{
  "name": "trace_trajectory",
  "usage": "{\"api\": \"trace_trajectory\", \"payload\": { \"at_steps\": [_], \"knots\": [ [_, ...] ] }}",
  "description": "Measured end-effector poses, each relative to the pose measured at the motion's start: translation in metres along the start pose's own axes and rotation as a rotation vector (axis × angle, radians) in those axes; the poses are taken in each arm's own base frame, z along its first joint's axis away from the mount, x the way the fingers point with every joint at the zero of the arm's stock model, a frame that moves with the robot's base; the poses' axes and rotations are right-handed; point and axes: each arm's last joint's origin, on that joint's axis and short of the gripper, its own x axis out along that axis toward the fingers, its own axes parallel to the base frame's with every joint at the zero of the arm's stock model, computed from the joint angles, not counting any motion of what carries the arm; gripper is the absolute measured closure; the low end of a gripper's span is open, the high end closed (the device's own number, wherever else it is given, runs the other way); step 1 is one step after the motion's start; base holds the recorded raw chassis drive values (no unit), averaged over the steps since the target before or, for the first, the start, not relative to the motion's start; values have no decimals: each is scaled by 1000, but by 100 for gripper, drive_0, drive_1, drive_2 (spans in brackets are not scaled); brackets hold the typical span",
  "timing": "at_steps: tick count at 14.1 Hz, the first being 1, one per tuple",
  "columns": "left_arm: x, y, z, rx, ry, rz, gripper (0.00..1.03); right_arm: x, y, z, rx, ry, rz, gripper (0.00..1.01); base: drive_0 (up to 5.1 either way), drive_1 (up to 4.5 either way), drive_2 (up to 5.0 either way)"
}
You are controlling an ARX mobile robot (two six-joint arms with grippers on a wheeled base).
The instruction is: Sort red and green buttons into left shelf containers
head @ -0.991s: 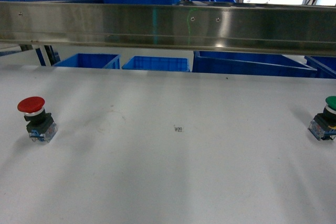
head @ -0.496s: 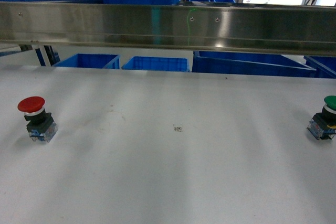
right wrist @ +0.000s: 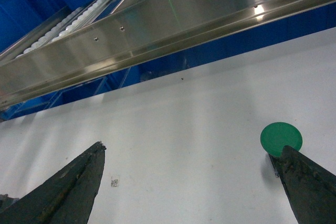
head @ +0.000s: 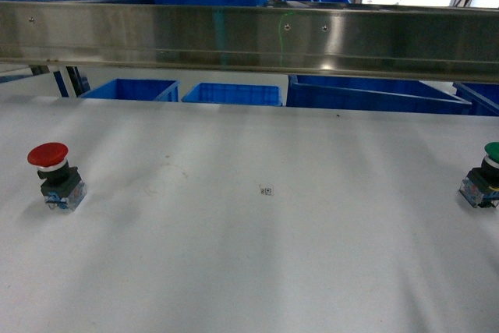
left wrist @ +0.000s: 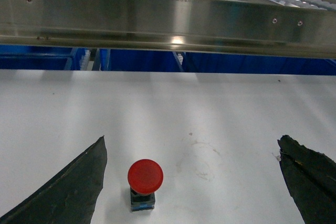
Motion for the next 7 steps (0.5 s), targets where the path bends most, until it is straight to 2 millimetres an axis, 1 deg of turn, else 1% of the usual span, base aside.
{"api": "trace_trajectory", "payload": {
  "at_steps": [1,2,5,7],
  "knots": [
    [1,0,-2,-4,10,1,5,2,-1,0,1,4,8,3,0,0,0],
    [1,0,-2,-4,10,0,5,14,-5,-5,-1,36,-4,3,0,0,0],
    [1,0,-2,-4,10,1,5,66,-24,-28,-76,141,-123,3,0,0,0],
    [1,0,-2,-3,9,0,5,88,-28,-35,-154,143,-177,3,0,0,0]
  ]
}}
